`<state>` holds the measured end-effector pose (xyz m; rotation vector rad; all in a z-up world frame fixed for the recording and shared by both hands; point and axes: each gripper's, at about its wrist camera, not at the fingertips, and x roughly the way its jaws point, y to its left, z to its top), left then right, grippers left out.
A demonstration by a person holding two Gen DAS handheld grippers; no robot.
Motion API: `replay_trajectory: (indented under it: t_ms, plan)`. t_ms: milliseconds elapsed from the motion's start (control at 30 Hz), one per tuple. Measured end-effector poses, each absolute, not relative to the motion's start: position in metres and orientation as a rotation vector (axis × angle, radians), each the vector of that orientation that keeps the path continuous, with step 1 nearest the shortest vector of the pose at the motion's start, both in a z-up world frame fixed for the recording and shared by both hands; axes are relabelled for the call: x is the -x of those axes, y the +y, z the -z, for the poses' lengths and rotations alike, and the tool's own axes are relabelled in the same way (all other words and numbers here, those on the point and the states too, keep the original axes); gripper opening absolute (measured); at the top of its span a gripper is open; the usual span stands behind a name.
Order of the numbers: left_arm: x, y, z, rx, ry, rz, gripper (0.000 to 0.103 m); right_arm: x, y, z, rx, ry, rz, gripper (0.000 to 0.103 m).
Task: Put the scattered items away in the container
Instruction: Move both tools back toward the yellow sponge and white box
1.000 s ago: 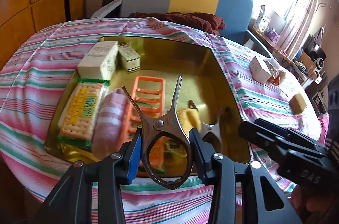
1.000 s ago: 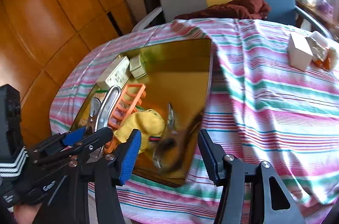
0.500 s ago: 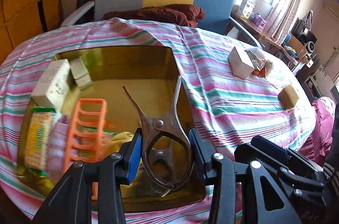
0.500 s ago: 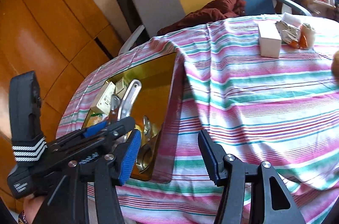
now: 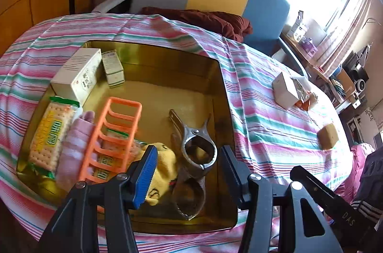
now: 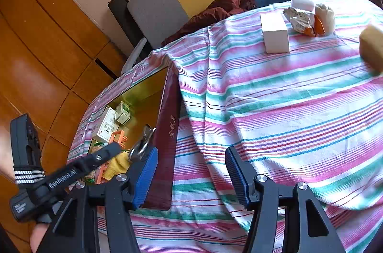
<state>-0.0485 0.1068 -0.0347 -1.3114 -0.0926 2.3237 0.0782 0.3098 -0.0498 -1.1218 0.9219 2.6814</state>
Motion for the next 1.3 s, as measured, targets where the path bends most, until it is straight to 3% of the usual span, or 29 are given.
replay_trajectory:
  t_ms: [333,633,667,800,833,867,1233,1267,1300]
  plan:
    - [0.053,0.135,0.037,1.283,0.04,-2.339,0.055,-0.089,0.326,0.058,1.113,0.972,-2.642,0.06]
    - [0.065,0.173,0.06,1.394,0.307,-2.229,0.052,-0.099,0.342,0.058,1.09,1.004,-2.611,0.06]
    - [0.064,0.175,0.062,1.386,0.341,-2.234,0.045,-0.099,0.343,0.058,1.093,1.006,-2.607,0.06]
    - [0.064,0.173,0.069,1.371,0.344,-2.228,0.039,-0.098,0.344,0.059,1.096,1.02,-2.608,0.06]
    - [0.064,0.171,0.069,1.367,0.332,-2.227,0.03,-0.098,0.343,0.058,1.094,1.021,-2.61,0.06]
    - [0.063,0.17,0.069,1.372,0.307,-2.209,0.008,-0.097,0.343,0.058,1.094,1.018,-2.613,0.06]
    - [0.048,0.144,0.041,1.273,0.191,-2.256,0.007,-0.1,0.344,0.058,1.088,1.02,-2.608,0.06]
    - [0.046,0.141,0.037,1.268,0.16,-2.266,0.01,-0.1,0.344,0.059,1.088,1.025,-2.608,0.06]
    - [0.045,0.139,0.034,1.264,0.138,-2.269,0.022,-0.101,0.344,0.059,1.089,1.029,-2.607,0.06]
